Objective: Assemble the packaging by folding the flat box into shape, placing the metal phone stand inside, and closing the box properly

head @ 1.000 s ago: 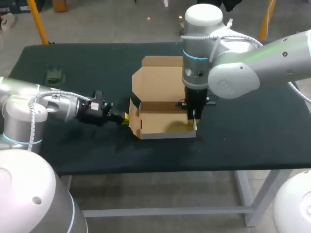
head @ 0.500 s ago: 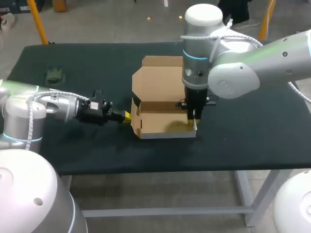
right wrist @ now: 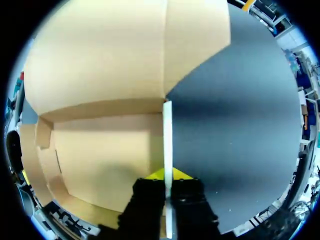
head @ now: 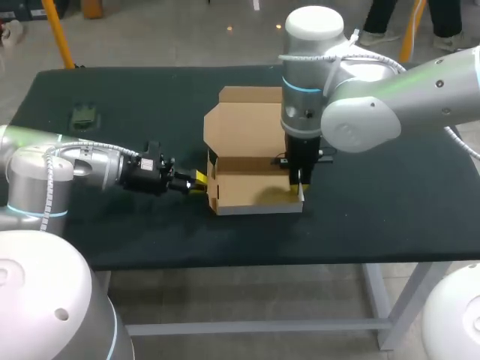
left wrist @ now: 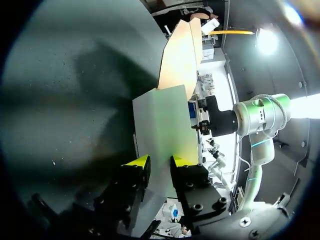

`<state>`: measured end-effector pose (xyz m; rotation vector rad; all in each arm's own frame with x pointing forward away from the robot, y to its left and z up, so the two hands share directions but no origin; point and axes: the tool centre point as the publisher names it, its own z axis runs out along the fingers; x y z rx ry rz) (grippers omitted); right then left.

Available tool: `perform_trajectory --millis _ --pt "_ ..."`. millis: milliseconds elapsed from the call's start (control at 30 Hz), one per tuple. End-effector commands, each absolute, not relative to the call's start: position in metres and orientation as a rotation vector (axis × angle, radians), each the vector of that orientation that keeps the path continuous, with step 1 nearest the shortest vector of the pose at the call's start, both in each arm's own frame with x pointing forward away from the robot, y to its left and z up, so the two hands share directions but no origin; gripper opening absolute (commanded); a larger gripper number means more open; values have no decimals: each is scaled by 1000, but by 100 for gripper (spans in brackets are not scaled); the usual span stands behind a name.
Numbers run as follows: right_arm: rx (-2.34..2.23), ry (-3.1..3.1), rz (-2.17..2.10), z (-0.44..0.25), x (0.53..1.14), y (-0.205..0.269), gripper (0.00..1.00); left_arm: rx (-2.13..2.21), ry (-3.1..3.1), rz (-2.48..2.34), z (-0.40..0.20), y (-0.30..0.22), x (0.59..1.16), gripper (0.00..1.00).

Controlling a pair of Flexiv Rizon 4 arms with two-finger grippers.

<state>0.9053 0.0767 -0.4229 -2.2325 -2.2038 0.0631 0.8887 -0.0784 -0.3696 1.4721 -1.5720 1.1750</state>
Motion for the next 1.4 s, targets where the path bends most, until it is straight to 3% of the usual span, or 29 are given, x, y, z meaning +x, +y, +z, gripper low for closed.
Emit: perform_trajectory --millis 33,400,967,1400 --pt "-2232 -2204 70 -424 906 78 0 1457 -1560 1175 -374 -79 890 33" --pt "-2232 -2204 70 -424 906 78 0 1433 -1535 1175 -376 -88 891 37" --pt "-2232 -2204 70 -424 906 78 0 1465 -1593 1115 -372 -99 894 35" --pt "-2232 -2204 70 -424 906 78 0 1538 -1665 1038 -366 -103 895 41"
